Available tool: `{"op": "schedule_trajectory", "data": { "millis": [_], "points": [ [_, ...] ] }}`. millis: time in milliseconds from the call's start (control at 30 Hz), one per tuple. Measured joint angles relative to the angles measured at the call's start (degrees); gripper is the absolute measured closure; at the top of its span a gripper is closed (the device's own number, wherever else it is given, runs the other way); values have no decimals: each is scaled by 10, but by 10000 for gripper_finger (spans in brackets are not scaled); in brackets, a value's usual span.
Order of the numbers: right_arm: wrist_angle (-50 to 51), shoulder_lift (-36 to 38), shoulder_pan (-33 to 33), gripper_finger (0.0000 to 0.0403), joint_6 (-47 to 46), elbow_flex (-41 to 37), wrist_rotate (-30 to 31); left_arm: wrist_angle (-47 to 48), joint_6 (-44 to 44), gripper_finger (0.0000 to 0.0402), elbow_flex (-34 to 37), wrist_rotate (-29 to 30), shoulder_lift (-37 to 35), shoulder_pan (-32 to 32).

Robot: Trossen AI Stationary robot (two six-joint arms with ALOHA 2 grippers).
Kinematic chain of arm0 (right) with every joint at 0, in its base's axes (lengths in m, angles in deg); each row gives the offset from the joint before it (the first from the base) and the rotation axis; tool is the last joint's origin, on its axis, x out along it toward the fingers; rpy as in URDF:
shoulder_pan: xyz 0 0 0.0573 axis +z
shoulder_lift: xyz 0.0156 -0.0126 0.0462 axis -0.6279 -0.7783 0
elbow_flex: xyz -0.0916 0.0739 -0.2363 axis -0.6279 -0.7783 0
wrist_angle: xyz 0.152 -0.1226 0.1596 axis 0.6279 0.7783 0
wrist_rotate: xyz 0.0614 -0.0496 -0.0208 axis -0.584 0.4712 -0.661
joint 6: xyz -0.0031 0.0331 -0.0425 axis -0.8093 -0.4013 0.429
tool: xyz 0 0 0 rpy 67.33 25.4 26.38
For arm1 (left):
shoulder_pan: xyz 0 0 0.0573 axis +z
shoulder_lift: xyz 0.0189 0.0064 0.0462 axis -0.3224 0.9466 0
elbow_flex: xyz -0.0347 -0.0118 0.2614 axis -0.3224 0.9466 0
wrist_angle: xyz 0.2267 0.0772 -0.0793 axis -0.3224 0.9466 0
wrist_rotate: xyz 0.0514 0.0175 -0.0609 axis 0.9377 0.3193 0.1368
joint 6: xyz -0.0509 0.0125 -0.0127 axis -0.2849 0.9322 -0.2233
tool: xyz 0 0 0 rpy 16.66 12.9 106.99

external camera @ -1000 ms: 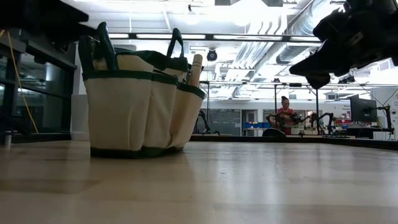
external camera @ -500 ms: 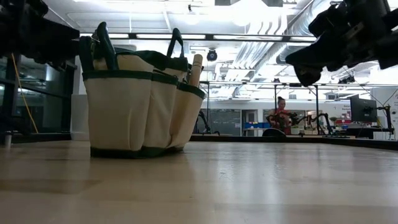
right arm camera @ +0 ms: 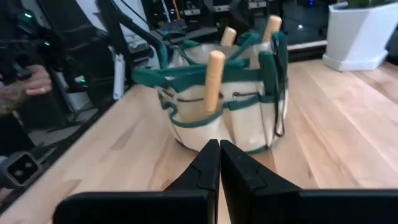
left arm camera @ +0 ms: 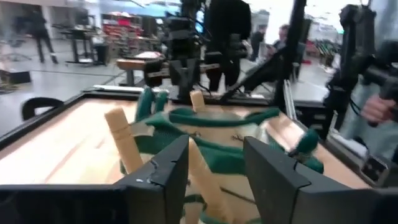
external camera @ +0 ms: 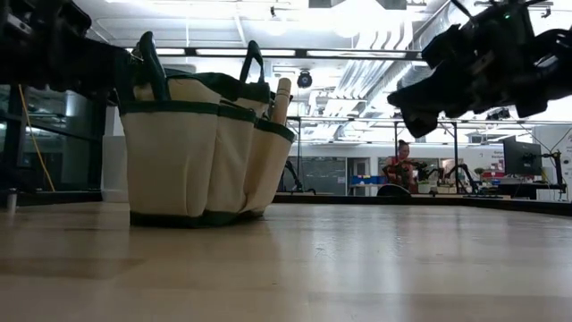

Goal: Pick & Place Garden tools in Gardening bag
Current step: Return to Home Position

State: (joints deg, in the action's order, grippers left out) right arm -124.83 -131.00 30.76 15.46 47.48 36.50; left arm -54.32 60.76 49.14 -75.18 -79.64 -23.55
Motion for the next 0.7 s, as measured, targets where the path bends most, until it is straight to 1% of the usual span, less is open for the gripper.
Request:
{"op": "schedule_trajectory", "data": {
  "millis": [100, 200, 267, 367, 433, 533, 633, 700],
  "points": [
    [-6, -25, 10, 399, -1, 0, 18, 13, 11, 270, 0, -41, -3, 29],
    [-6, -33, 21, 399, -2, 0, 21, 37, 13, 288, 0, -47, -3, 45],
    [-14, -30, 29, 399, -12, 0, 21, 41, 21, 301, -8, -66, -3, 45],
    [-28, -8, 33, 399, -31, 0, 22, 59, 34, 321, -21, -91, -4, 44],
    [-37, 11, 33, 399, -35, -8, 41, 79, 45, 334, -30, -96, -15, 44],
    [-64, 43, 33, 399, -47, -43, 65, 88, 54, 350, -35, -96, -21, 44],
    [-107, 76, 33, 399, -65, -89, 73, 95, 55, 362, -34, -97, -20, 44],
    [-82, 101, 33, 399, -69, -90, 77, 98, 58, 368, -34, -90, -20, 44]
  ]
}}
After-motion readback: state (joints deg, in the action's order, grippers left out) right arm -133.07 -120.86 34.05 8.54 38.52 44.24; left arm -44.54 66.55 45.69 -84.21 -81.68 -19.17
